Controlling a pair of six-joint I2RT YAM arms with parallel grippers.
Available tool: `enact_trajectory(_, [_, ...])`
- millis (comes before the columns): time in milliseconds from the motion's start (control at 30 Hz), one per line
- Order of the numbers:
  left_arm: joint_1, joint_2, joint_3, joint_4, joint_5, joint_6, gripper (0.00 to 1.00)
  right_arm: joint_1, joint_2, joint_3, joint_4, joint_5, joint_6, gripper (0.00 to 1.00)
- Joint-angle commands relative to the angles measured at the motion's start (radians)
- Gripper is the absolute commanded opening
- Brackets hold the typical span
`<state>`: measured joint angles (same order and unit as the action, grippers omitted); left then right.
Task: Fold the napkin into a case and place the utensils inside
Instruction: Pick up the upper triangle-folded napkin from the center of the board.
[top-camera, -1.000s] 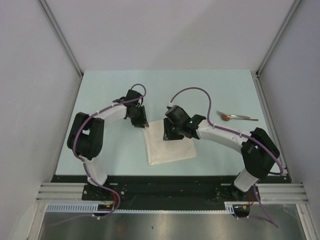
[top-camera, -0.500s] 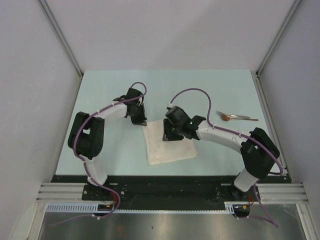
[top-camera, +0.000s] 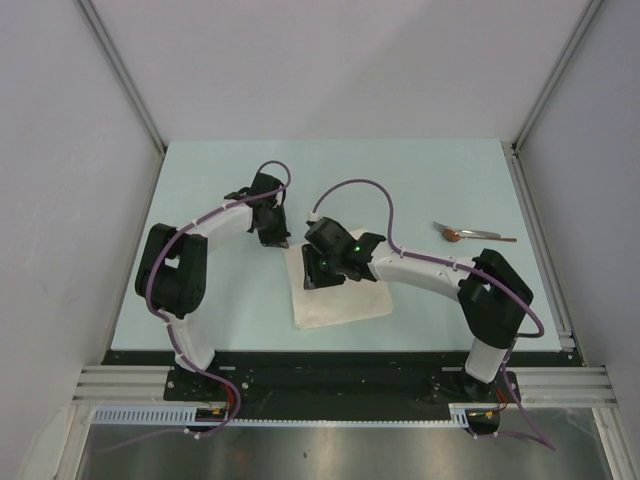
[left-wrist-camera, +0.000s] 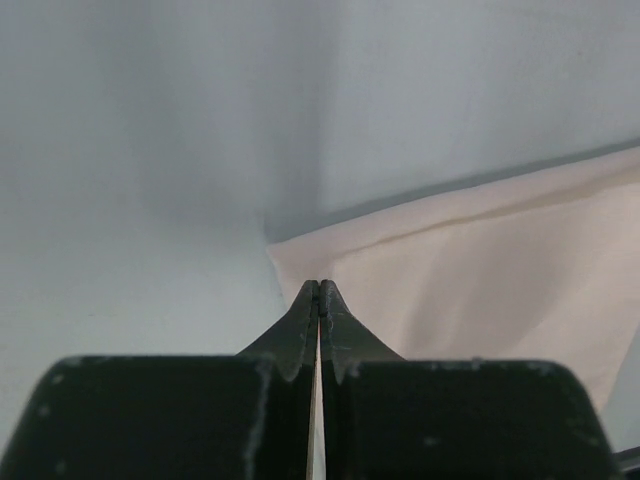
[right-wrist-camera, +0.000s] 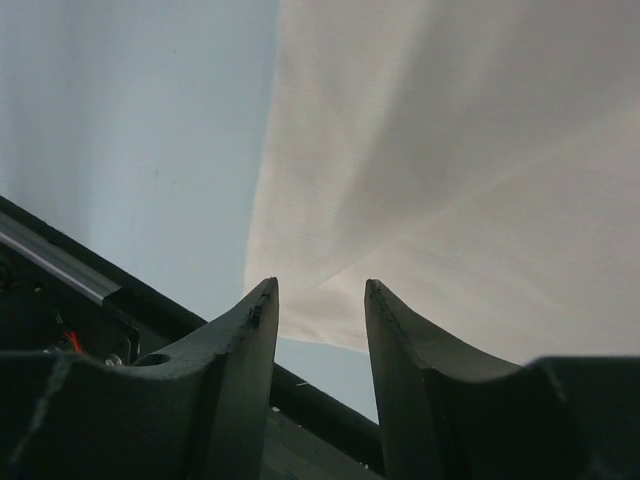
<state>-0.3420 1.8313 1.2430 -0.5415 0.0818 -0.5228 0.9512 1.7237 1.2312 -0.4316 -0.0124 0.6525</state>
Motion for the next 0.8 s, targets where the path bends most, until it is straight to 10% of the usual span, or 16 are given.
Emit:
enact_trajectory(0, [0.006,0.003,0.016,0.003,-0.016,0.006,0.00,0.053,0.076,0.143,-0.057,0.043,-0.039,0.45])
enact_trajectory(767, [0.008,0.019,0.012,-0.006,-0.022,-0.008,0.00,0.190,0.315,0.249,-0.212,0.135,-0.083,0.45])
